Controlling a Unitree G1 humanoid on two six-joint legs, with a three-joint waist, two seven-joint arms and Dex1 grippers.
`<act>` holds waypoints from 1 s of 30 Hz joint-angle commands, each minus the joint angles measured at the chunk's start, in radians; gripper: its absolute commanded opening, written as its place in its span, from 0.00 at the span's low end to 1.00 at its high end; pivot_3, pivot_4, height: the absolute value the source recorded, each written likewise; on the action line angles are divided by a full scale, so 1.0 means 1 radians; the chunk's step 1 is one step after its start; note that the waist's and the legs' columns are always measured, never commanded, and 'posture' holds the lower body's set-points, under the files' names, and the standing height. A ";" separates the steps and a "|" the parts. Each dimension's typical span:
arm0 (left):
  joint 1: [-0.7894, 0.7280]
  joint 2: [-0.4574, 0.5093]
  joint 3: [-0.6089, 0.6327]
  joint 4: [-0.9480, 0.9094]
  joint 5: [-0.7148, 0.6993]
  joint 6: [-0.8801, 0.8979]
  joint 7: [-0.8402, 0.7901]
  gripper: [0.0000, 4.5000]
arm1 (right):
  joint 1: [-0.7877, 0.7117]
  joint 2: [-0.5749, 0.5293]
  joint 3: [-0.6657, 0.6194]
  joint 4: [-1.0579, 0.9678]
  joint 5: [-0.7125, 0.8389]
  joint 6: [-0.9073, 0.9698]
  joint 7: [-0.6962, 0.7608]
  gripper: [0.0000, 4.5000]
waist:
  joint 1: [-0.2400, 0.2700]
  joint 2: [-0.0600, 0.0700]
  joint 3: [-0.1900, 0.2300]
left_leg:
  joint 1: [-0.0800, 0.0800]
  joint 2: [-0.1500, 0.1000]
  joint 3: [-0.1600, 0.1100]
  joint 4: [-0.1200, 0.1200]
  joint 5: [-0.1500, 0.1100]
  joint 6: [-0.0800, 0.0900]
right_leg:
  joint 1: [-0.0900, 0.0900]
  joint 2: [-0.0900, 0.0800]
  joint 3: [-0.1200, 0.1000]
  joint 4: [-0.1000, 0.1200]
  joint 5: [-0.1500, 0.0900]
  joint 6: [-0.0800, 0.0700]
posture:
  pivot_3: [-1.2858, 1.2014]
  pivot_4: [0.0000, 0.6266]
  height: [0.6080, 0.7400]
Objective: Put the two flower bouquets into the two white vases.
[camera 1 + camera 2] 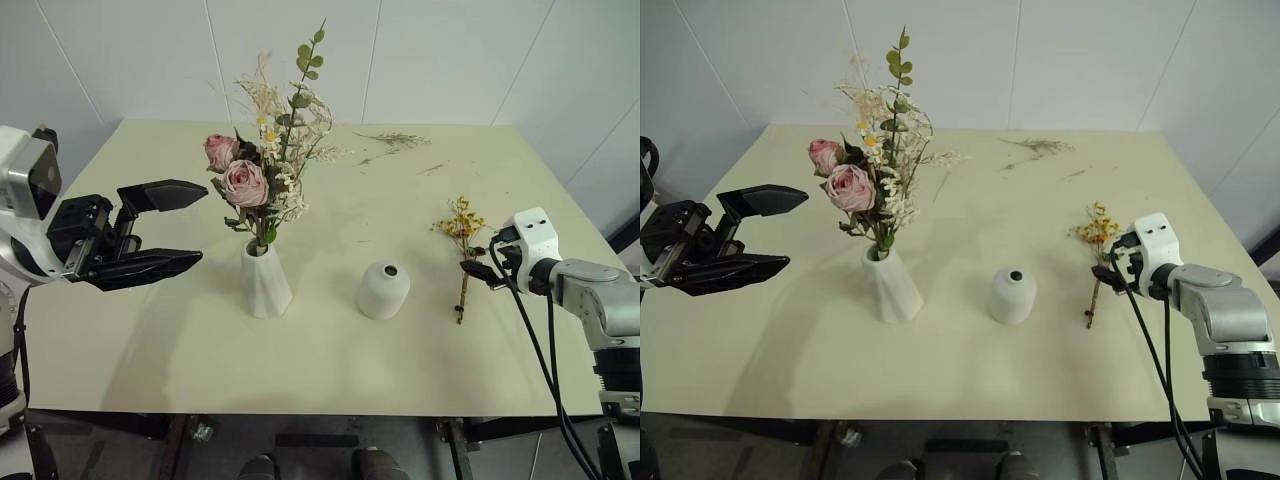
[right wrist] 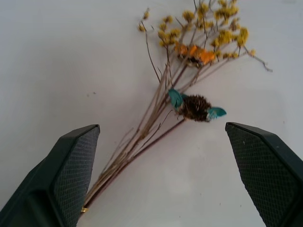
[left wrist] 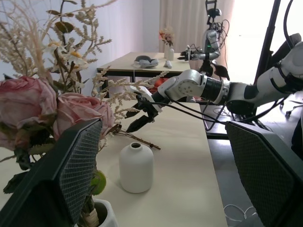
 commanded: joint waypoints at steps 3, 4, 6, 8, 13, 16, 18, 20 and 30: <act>0.051 0.001 0.026 -0.118 0.000 0.003 0.120 0.99 | -0.025 0.018 -0.017 -0.024 -0.015 0.001 -0.022 1.00 | -0.002 0.000 0.000 | 0.000 0.000 0.000 0.000 0.000 0.000 | 0.000 0.000 0.000 0.000 0.000 0.000 | 0.52 0.24 1.00; 0.063 -0.006 0.026 -0.141 0.004 -0.006 0.132 0.99 | -0.024 0.021 -0.017 -0.024 -0.018 0.003 -0.023 1.00 | -0.002 0.000 0.000 | 0.000 0.000 0.000 0.000 0.000 0.000 | 0.000 0.000 0.000 0.000 0.000 0.000 | 0.52 0.24 1.00; 0.091 -0.019 0.028 -0.185 0.005 -0.015 0.164 0.99 | -0.023 0.025 -0.015 -0.022 -0.023 0.007 -0.025 1.00 | -0.003 0.000 0.000 | 0.000 0.000 0.000 0.000 0.000 0.000 | 0.000 0.000 0.000 0.000 0.000 0.000 | 0.52 0.24 1.00; 0.121 -0.028 0.031 -0.219 -0.003 -0.020 0.184 0.99 | -0.022 0.028 -0.012 -0.020 -0.027 0.008 -0.024 1.00 | -0.003 0.000 0.000 | 0.000 0.000 0.000 0.000 0.000 0.000 | 0.000 0.000 0.000 0.000 0.000 0.000 | 0.52 0.24 1.00; 0.193 -0.047 0.038 -0.310 -0.021 -0.021 0.251 0.99 | -0.046 0.053 0.005 0.007 -0.041 0.028 -0.033 1.00 | -0.004 0.000 0.000 | 0.001 0.000 0.000 0.000 0.000 0.000 | 0.000 0.000 0.001 0.000 0.000 0.000 | 0.52 0.24 1.00; 0.220 -0.046 0.041 -0.338 -0.020 -0.028 0.269 0.99 | -0.065 0.067 0.012 0.029 -0.054 0.033 -0.040 1.00 | -0.004 0.000 0.000 | 0.001 0.000 0.001 0.000 0.000 0.000 | 0.000 0.000 0.001 0.000 0.000 0.000 | 0.52 0.24 1.00; 0.226 -0.052 0.054 -0.348 -0.032 -0.036 0.281 0.99 | -0.089 0.078 0.020 0.060 -0.064 0.039 -0.048 1.00 | -0.004 0.000 0.000 | 0.001 0.000 0.001 0.000 0.000 0.000 | 0.000 0.000 0.001 0.000 0.000 0.000 | 0.52 0.24 1.00; 0.232 -0.054 0.065 -0.352 -0.046 -0.039 0.290 0.99 | -0.109 0.088 0.025 0.086 -0.074 0.043 -0.055 1.00 | -0.004 0.000 0.000 | 0.001 0.000 0.001 0.000 0.000 0.000 | 0.000 0.000 0.001 0.000 0.000 0.000 | 0.52 0.24 1.00; 0.317 -0.044 0.141 -0.337 -0.085 -0.063 0.241 0.99 | -0.169 0.127 0.038 0.169 -0.109 0.069 -0.079 1.00 | -0.005 0.000 0.000 | 0.001 0.000 0.001 0.000 0.000 0.000 | 0.000 0.000 0.001 0.000 0.000 0.000 | 0.52 0.24 1.00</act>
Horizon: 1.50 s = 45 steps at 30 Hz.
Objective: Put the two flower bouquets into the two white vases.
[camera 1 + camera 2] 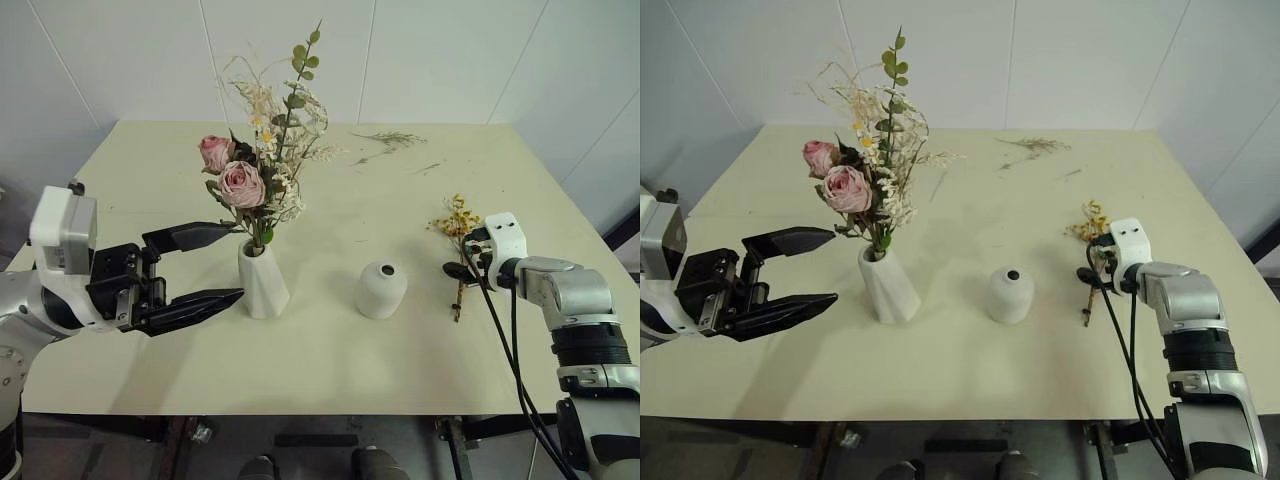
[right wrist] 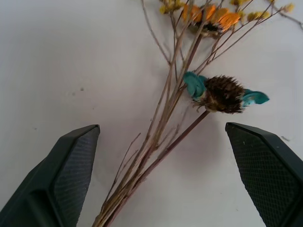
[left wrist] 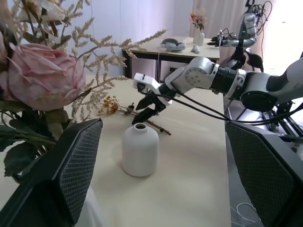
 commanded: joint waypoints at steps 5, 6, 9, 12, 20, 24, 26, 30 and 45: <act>0.043 0.012 0.066 -0.003 -0.028 -0.036 -0.052 1.00 | -0.025 0.018 0.000 -0.012 -0.010 0.024 -0.008 0.96 | 0.000 0.000 0.000 | 0.000 0.000 0.000 0.000 0.000 0.000 | 0.000 0.000 0.000 0.000 0.000 0.000 | 0.52 0.24 1.00; 0.044 0.011 0.066 -0.002 -0.030 -0.037 -0.056 1.00 | -0.027 0.023 -0.007 -0.011 -0.008 0.038 -0.016 0.91 | -0.001 0.000 0.000 | 0.000 0.000 0.000 0.000 0.000 0.000 | 0.000 0.000 0.000 0.000 0.000 0.000 | 0.52 0.24 1.00; 0.044 0.008 0.063 0.003 -0.036 -0.039 -0.070 1.00 | -0.026 0.031 -0.014 -0.016 -0.008 0.047 -0.020 0.72 | -0.002 0.000 0.000 | 0.001 0.000 0.000 0.000 0.000 0.000 | 0.000 0.000 0.000 0.000 0.000 0.000 | 0.52 0.24 1.00; 0.044 0.010 0.060 0.012 -0.035 -0.043 -0.083 1.00 | -0.019 0.038 -0.037 -0.038 -0.003 0.046 -0.033 0.50 | -0.001 0.000 0.000 | 0.001 0.000 0.000 0.000 0.000 0.000 | 0.001 0.000 0.000 0.000 0.000 0.000 | 0.52 0.24 1.00; 0.018 0.006 0.036 0.037 -0.037 -0.046 -0.104 1.00 | 0.030 0.071 -0.122 -0.177 0.030 -0.077 -0.052 0.01 | 0.000 0.000 0.000 | 0.000 0.000 0.000 -0.001 0.000 0.000 | 0.000 0.000 0.000 0.000 0.000 0.000 | 0.52 0.24 1.00; -0.008 -0.002 0.018 0.062 -0.042 -0.055 -0.111 1.00 | 0.065 0.138 -0.210 -0.265 0.081 -0.297 -0.054 0.01 | 0.000 0.000 0.000 | 0.000 0.000 0.000 -0.001 0.000 0.000 | 0.000 0.000 0.000 0.000 0.000 0.000 | 0.52 0.24 1.00; -0.017 -0.001 0.011 0.078 -0.036 -0.058 -0.123 1.00 | 0.081 0.184 -0.253 -0.306 0.114 -0.416 -0.046 0.01 | -0.002 0.000 0.000 | 0.000 0.000 0.000 -0.001 0.000 0.000 | 0.000 0.000 0.000 0.000 0.000 0.000 | 0.52 0.24 1.00; -0.036 0.000 -0.001 0.105 -0.034 -0.064 -0.146 1.00 | 0.109 0.241 -0.277 -0.376 0.174 -0.564 -0.009 0.01 | -0.001 0.000 0.000 | 0.001 0.000 0.000 -0.002 0.000 0.000 | 0.000 0.000 0.000 0.000 0.000 0.000 | 0.52 0.24 1.00; -0.111 -0.003 -0.042 0.154 -0.026 -0.077 -0.166 1.00 | 0.208 0.429 -0.193 -0.718 0.518 -0.623 0.041 0.01 | 0.000 0.001 0.000 | 0.001 0.001 -0.001 -0.002 0.000 0.000 | 0.000 0.000 -0.001 0.002 0.000 0.000 | 0.52 0.24 1.00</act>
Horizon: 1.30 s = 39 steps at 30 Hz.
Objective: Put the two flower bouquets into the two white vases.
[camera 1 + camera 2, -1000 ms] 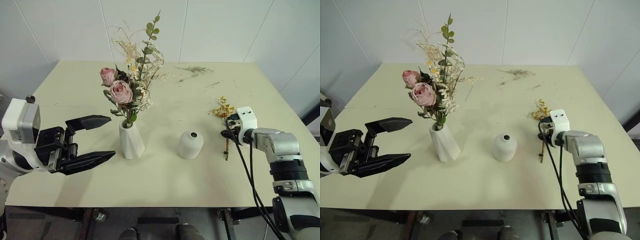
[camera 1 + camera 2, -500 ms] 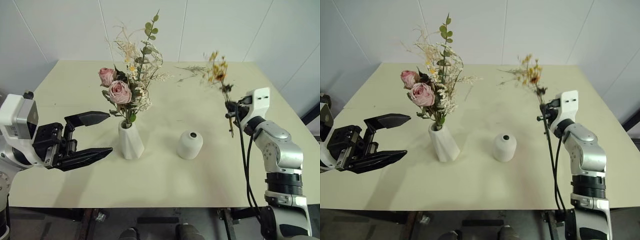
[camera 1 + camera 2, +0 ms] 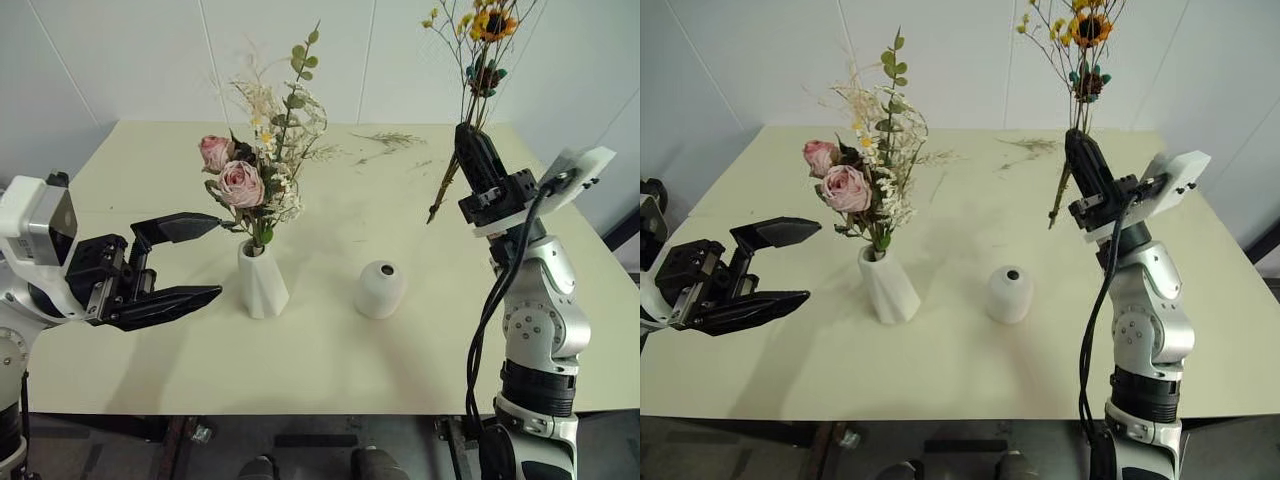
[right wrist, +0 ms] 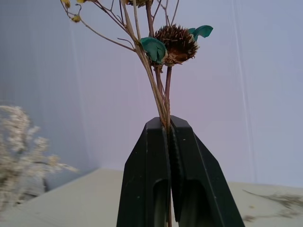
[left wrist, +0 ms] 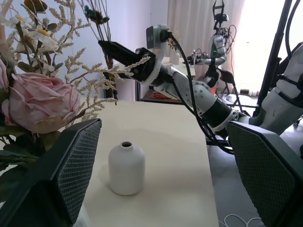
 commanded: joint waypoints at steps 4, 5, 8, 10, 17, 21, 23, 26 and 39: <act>-0.027 0.001 0.004 0.004 -0.011 -0.021 -0.011 1.00 | 0.075 -0.009 0.099 -0.045 -0.011 -0.037 0.068 0.01 | 0.000 0.000 0.000 | 0.000 0.000 0.000 0.000 0.000 0.000 | 0.000 0.000 0.000 0.000 0.000 0.000 | 0.52 0.24 1.00; -0.028 0.001 0.003 0.004 -0.012 -0.020 -0.011 1.00 | 0.082 -0.010 0.110 -0.033 -0.026 -0.052 0.077 0.01 | 0.000 0.000 0.000 | 0.000 0.000 0.000 0.000 0.000 0.000 | 0.000 0.000 0.000 0.000 0.000 0.000 | 0.52 0.24 1.00; -0.031 -0.001 0.001 0.003 -0.013 -0.019 -0.012 1.00 | 0.088 -0.008 0.123 0.001 -0.057 -0.084 0.083 0.01 | 0.000 0.000 0.000 | 0.000 0.000 0.000 0.000 0.000 0.000 | 0.000 0.000 0.000 0.000 0.000 0.000 | 0.52 0.24 1.00; -0.032 -0.002 0.000 0.002 -0.016 -0.017 -0.012 1.00 | 0.094 -0.011 0.134 0.027 -0.086 -0.109 0.092 0.01 | 0.001 0.000 0.000 | 0.000 0.000 0.000 0.000 0.000 0.000 | 0.000 0.000 0.000 0.000 0.000 0.000 | 0.52 0.24 1.00; -0.029 0.001 0.003 -0.003 -0.026 -0.010 -0.010 1.00 | 0.124 -0.001 0.150 0.042 -0.095 -0.137 0.107 0.01 | 0.000 0.000 0.000 | 0.000 0.000 0.000 0.000 0.000 0.000 | 0.000 0.000 0.000 0.000 0.000 0.000 | 0.52 0.24 1.00; -0.029 -0.001 -0.003 -0.008 -0.029 -0.006 -0.004 1.00 | 0.148 0.001 0.164 0.045 -0.097 -0.147 0.115 0.01 | 0.001 0.000 0.000 | 0.000 0.000 0.000 0.000 0.000 0.000 | 0.000 0.000 0.000 0.000 0.000 0.000 | 0.52 0.24 1.00; -0.025 -0.006 -0.010 -0.013 -0.027 -0.005 -0.002 1.00 | 0.152 0.001 0.172 0.049 -0.100 -0.153 0.118 0.01 | 0.001 0.000 0.000 | 0.000 0.000 0.000 0.000 0.000 0.000 | 0.000 0.000 0.000 0.000 0.000 0.000 | 0.52 0.24 1.00; -0.018 -0.013 -0.015 -0.020 -0.026 -0.006 0.001 1.00 | 0.153 0.001 0.183 0.054 -0.103 -0.160 0.121 0.01 | 0.001 0.000 0.000 | 0.001 0.000 0.000 0.000 0.000 0.000 | 0.000 0.000 0.000 0.000 0.000 0.000 | 0.52 0.24 1.00; -0.004 -0.061 -0.019 -0.061 -0.044 -0.009 0.062 1.00 | 0.152 0.009 0.226 0.080 -0.112 -0.179 0.131 0.01 | 0.001 0.000 0.000 | 0.001 0.000 0.000 0.000 0.000 0.000 | 0.001 0.000 0.000 0.001 0.000 0.000 | 0.52 0.24 1.00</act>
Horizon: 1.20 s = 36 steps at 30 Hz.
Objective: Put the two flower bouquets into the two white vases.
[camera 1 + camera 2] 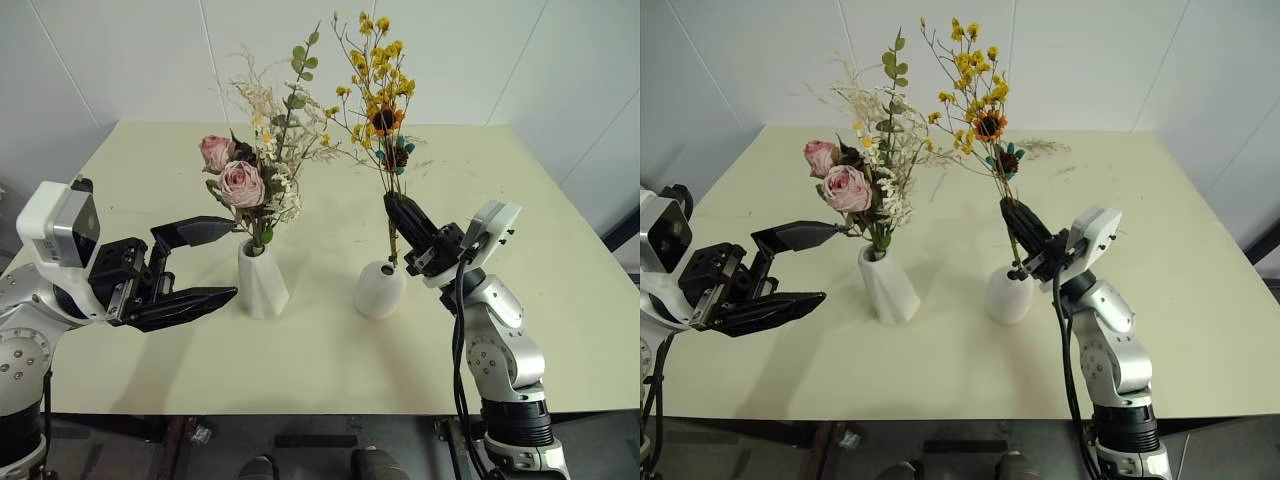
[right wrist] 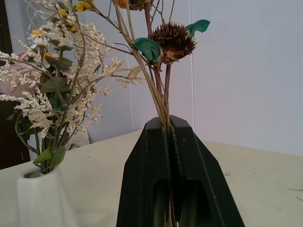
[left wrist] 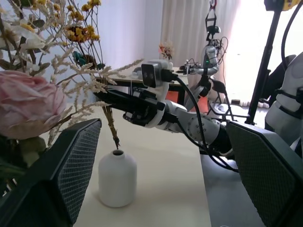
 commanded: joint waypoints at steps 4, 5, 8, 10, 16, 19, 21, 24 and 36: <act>0.004 -0.003 0.038 -0.032 -0.040 -0.016 0.020 1.00 | 0.012 0.007 0.025 0.005 -0.005 -0.002 0.013 0.01 | 0.000 0.000 0.000 | 0.000 0.000 0.000 0.000 0.000 0.000 | 0.000 0.000 0.000 0.000 0.000 0.000 | 0.52 0.24 1.00; 0.001 -0.004 0.041 -0.032 -0.045 -0.017 0.026 1.00 | 0.010 0.009 0.029 0.001 -0.004 -0.001 0.011 0.01 | 0.000 0.000 0.000 | 0.000 0.000 0.000 0.000 0.000 0.000 | 0.000 0.000 0.000 0.000 0.000 0.000 | 0.52 0.24 1.00; 0.001 -0.002 0.044 -0.033 -0.052 -0.017 0.032 1.00 | 0.006 0.010 0.038 -0.012 0.001 0.006 0.008 0.01 | 0.000 0.000 0.000 | 0.000 0.000 0.000 0.000 0.000 0.000 | 0.000 0.000 0.000 0.000 0.000 0.000 | 0.52 0.24 1.00; 0.005 0.001 0.045 -0.034 -0.054 -0.017 0.034 1.00 | 0.004 0.009 0.042 -0.024 0.006 0.012 0.005 0.01 | 0.000 0.000 0.000 | 0.000 0.000 0.000 0.000 0.000 0.000 | 0.000 0.000 0.000 0.000 0.000 0.000 | 0.52 0.24 1.00; 0.003 0.003 0.040 -0.035 -0.058 -0.016 0.038 1.00 | -0.001 0.004 0.037 -0.044 0.009 0.024 0.000 0.01 | 0.000 0.000 0.000 | 0.000 0.000 0.000 0.000 0.000 0.000 | 0.000 0.000 0.000 0.000 0.000 0.000 | 0.52 0.24 1.00; -0.001 0.004 0.036 -0.032 -0.059 -0.016 0.039 1.00 | -0.013 0.002 0.029 -0.053 0.011 0.029 -0.009 0.01 | 0.000 0.000 0.000 | 0.000 0.000 0.000 0.000 0.000 0.000 | 0.000 0.000 0.000 0.000 0.000 0.000 | 0.52 0.24 1.00; -0.003 0.005 0.034 -0.030 -0.058 -0.015 0.038 1.00 | -0.018 0.000 0.025 -0.057 0.009 0.031 -0.014 0.01 | -0.001 0.000 0.000 | 0.000 0.000 0.000 0.000 0.000 0.000 | 0.000 0.000 0.000 0.000 0.000 0.000 | 0.52 0.24 1.00; -0.004 0.006 0.033 -0.028 -0.059 -0.013 0.037 1.00 | -0.028 -0.004 0.020 -0.063 0.006 0.034 -0.022 0.01 | -0.001 0.000 0.000 | 0.000 0.000 0.000 0.000 0.000 0.000 | 0.000 0.000 0.000 0.000 0.000 0.000 | 0.52 0.24 1.00; -0.018 0.006 0.015 -0.018 -0.048 -0.012 0.034 1.00 | -0.039 -0.017 0.001 -0.061 -0.004 0.031 -0.035 0.01 | 0.000 0.000 0.000 | 0.000 0.000 0.000 0.000 0.000 0.000 | 0.000 0.000 0.000 -0.001 0.000 0.000 | 0.52 0.24 1.00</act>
